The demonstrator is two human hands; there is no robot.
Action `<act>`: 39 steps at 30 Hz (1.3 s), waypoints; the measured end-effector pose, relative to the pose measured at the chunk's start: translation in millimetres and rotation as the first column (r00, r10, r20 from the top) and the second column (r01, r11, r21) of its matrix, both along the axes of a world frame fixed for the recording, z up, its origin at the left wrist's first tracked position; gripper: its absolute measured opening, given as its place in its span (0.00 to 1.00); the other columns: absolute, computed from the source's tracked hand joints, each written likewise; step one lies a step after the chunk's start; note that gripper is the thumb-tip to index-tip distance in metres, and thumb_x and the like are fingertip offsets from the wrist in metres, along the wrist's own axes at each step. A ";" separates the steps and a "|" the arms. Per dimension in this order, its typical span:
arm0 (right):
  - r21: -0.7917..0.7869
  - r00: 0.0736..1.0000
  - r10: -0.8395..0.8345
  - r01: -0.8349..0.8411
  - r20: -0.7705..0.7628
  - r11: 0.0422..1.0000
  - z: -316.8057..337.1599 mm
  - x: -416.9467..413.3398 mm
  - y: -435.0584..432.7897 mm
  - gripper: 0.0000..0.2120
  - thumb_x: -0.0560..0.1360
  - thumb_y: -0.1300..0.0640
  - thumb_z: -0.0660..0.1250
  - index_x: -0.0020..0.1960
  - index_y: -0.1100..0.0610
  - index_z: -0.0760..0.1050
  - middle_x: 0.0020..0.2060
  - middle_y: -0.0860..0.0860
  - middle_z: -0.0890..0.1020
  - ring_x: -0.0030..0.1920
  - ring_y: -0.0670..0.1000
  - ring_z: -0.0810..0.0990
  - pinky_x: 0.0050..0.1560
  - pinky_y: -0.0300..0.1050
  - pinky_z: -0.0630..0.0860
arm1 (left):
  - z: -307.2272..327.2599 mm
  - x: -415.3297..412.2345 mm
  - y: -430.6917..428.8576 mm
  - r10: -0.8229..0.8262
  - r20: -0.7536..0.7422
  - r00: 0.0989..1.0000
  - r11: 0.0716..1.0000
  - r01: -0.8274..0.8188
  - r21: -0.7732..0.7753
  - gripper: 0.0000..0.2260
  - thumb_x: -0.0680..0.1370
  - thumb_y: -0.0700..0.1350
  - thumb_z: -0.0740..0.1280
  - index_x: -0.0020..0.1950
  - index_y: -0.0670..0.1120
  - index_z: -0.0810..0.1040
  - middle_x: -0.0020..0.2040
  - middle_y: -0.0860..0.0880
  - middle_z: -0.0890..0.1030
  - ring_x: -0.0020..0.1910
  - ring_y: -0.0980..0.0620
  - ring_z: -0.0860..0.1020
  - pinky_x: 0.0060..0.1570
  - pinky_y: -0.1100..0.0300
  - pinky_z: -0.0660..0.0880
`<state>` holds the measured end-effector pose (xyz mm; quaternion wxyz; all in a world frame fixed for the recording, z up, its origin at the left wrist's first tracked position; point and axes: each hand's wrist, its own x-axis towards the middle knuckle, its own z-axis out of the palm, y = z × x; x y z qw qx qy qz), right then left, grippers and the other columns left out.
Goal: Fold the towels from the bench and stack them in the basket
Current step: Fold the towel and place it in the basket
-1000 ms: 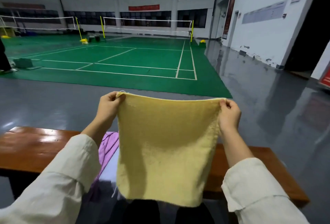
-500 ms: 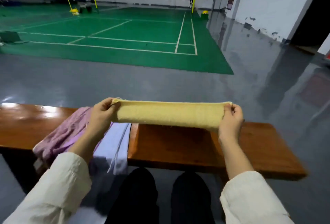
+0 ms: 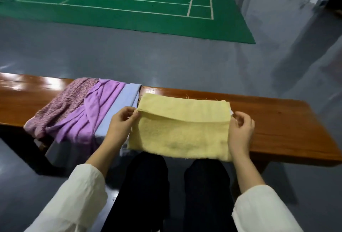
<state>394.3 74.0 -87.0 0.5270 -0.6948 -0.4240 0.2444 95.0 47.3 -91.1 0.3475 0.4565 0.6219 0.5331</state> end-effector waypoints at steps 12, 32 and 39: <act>-0.078 0.627 0.772 -0.779 -0.103 0.622 -13.7 -162.4 47.3 0.06 0.76 0.55 0.68 0.52 0.54 0.79 0.47 0.48 0.83 0.49 0.45 0.78 0.54 0.45 0.75 | -2.1 0.7 39.9 -0.036 0.025 0.999 0.999 0.037 -0.014 0.02 0.73 0.39 0.71 0.44 0.43 0.80 0.41 0.49 0.81 0.42 0.58 0.78 0.46 0.66 0.74; -0.007 0.689 0.696 -0.712 -0.200 0.703 -50.3 -165.9 85.5 0.05 0.77 0.54 0.66 0.45 0.44 0.73 0.45 0.37 0.79 0.56 0.45 0.77 0.56 0.43 0.74 | -13.4 -3.6 109.6 -0.106 -0.352 0.930 0.931 -0.032 -0.365 0.16 0.76 0.55 0.67 0.36 0.44 0.78 0.29 0.52 0.73 0.30 0.56 0.70 0.29 0.60 0.64; 0.146 0.649 0.719 -0.709 -0.249 0.690 -24.7 -156.6 73.1 0.04 0.76 0.59 0.68 0.45 0.51 0.76 0.39 0.40 0.79 0.43 0.42 0.76 0.47 0.38 0.72 | 1.9 3.8 89.4 -0.070 -0.001 0.998 0.997 0.070 0.015 0.05 0.77 0.38 0.67 0.47 0.46 0.82 0.42 0.55 0.82 0.41 0.61 0.78 0.43 0.70 0.72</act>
